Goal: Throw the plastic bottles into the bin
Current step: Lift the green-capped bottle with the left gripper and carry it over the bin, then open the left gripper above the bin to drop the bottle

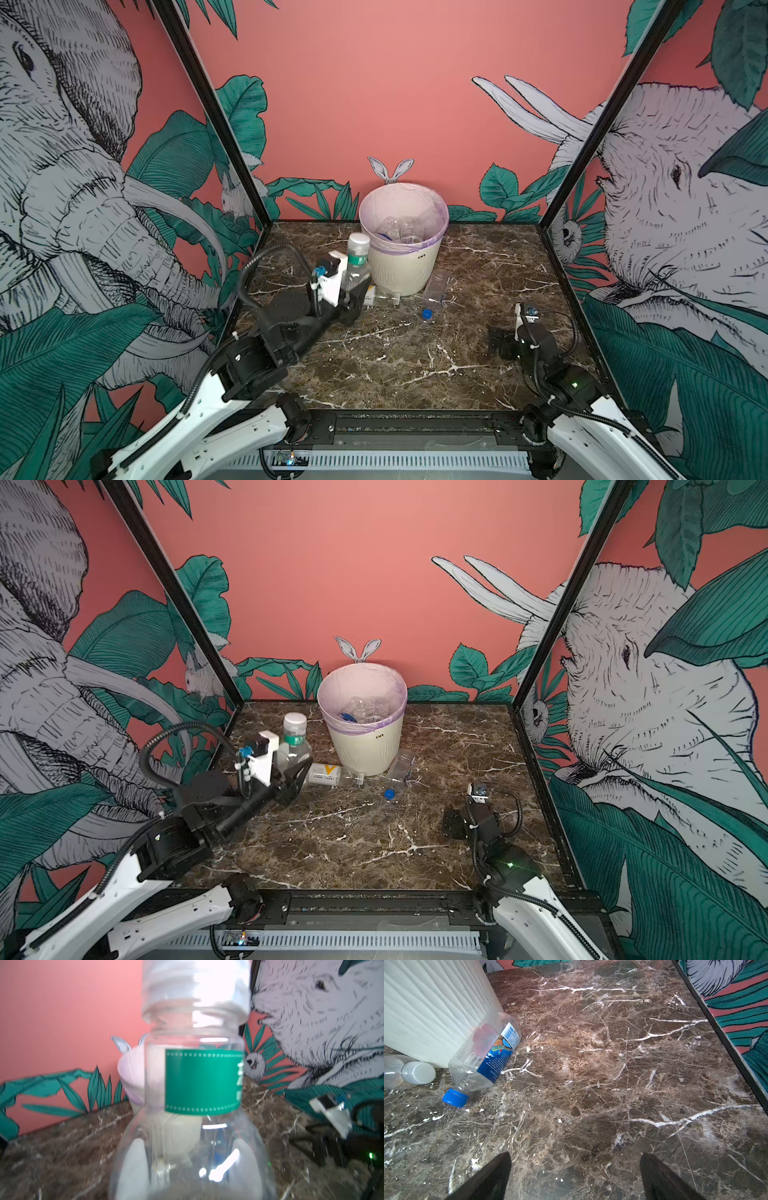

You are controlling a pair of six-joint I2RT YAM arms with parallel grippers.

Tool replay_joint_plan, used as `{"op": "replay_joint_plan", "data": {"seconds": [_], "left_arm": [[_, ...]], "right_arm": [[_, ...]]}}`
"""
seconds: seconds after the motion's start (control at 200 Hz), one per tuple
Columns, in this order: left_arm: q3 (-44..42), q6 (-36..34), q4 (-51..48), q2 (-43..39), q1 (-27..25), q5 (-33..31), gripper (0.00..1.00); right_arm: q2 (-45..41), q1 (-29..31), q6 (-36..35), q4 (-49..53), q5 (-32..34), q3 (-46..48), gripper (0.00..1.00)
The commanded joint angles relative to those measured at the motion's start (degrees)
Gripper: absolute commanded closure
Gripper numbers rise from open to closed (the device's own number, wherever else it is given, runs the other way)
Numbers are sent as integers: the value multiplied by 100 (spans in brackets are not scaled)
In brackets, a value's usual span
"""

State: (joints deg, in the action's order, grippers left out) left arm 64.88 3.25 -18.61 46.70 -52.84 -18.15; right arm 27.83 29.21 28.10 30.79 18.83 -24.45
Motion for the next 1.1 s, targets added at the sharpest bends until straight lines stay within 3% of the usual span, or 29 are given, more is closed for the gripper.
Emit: {"op": "replay_joint_plan", "data": {"seconds": [0.0,0.145,0.185,0.255,0.365,0.63,1.095], "left_arm": [[1307,-877,339,1410,105,113,61],[3149,-568,296,3435,1172,1235,57],[3558,-464,218,3907,1494,1492,43],[4370,-261,-146,4687,1813,1853,3],[4961,-192,-359,5172,1979,1742,0],[4178,-276,336,3945,2040,1666,0],[830,117,328,1391,2041,1279,0]], "right_arm": [[-42,-28,40,-37,33,2,1],[-147,-28,65,20,59,17,1],[-194,-29,80,52,87,23,1],[-281,-38,133,106,171,29,1],[-340,-38,143,113,177,44,1],[-223,-37,48,-8,4,52,1],[1069,-38,121,-536,-691,-582,1]]}}
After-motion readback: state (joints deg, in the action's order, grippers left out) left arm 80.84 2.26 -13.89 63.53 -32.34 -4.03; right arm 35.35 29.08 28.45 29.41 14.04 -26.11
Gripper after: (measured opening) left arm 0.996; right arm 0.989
